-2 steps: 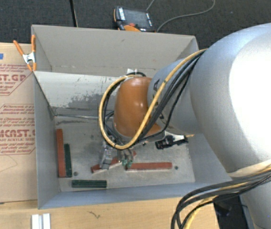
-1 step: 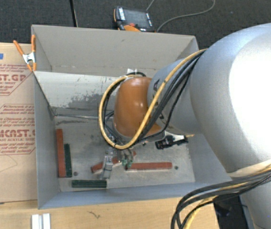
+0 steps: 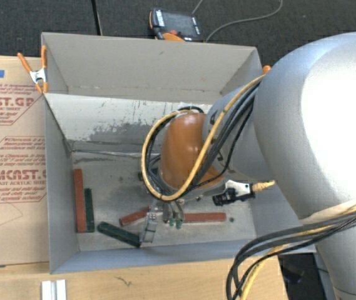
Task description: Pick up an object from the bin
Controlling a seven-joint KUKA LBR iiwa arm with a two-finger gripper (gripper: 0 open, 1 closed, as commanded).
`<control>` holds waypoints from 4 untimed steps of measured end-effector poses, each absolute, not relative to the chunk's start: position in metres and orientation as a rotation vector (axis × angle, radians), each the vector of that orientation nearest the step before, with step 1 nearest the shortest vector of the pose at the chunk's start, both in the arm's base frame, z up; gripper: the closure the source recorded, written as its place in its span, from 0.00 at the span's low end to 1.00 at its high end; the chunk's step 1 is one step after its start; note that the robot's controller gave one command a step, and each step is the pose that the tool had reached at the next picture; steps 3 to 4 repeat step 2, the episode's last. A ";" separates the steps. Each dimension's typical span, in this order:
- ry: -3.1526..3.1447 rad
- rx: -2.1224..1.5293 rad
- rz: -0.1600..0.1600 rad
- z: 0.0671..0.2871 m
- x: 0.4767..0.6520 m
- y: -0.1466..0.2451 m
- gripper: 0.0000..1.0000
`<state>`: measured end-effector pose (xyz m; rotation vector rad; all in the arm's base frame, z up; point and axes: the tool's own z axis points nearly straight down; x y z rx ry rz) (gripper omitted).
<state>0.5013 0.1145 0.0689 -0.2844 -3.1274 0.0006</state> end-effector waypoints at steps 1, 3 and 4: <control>-3.129 -0.281 -0.001 0.070 0.502 0.115 1.00; -3.145 -0.185 -0.005 0.211 0.525 0.117 1.00; -3.145 -0.185 -0.005 0.211 0.525 0.117 1.00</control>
Offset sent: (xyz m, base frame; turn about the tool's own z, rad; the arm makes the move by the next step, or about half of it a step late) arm 0.0000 0.0000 0.0000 0.0000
